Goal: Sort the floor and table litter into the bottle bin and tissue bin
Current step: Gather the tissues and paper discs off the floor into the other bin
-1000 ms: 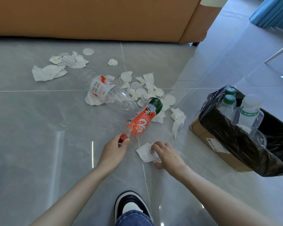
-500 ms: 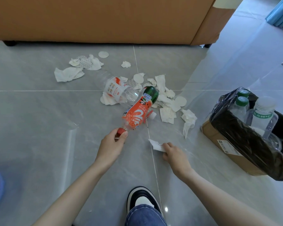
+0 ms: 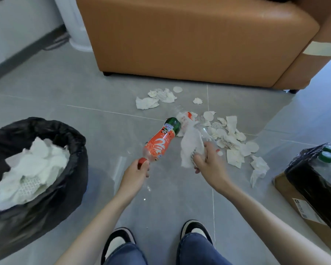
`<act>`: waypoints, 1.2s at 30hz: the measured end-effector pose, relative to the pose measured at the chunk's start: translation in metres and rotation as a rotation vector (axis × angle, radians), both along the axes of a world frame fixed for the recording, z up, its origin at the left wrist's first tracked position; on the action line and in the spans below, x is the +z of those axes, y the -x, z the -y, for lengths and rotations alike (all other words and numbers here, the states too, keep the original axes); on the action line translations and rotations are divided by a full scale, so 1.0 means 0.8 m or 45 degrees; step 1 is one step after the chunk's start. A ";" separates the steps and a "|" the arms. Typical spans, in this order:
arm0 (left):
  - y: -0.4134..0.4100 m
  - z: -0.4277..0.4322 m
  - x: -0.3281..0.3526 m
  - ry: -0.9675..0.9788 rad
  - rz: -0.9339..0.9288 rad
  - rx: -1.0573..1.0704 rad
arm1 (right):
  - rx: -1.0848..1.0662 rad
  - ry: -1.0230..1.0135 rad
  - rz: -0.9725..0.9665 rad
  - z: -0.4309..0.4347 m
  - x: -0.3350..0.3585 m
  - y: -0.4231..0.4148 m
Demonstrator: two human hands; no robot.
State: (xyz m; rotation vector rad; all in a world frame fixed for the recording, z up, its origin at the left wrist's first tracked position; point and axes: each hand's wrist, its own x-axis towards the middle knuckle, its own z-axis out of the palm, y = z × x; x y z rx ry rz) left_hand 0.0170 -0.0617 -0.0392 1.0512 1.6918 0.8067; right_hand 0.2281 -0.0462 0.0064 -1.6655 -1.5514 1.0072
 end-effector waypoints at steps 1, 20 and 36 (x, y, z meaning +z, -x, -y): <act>0.011 0.006 0.006 0.008 -0.020 0.024 | 0.044 0.007 -0.056 -0.004 0.011 0.018; 0.182 0.137 0.094 -0.237 -0.550 0.330 | 0.725 0.112 -0.262 -0.028 0.097 0.285; 0.202 0.150 0.096 -0.264 -0.578 0.324 | 0.844 0.259 -0.153 -0.023 0.078 0.337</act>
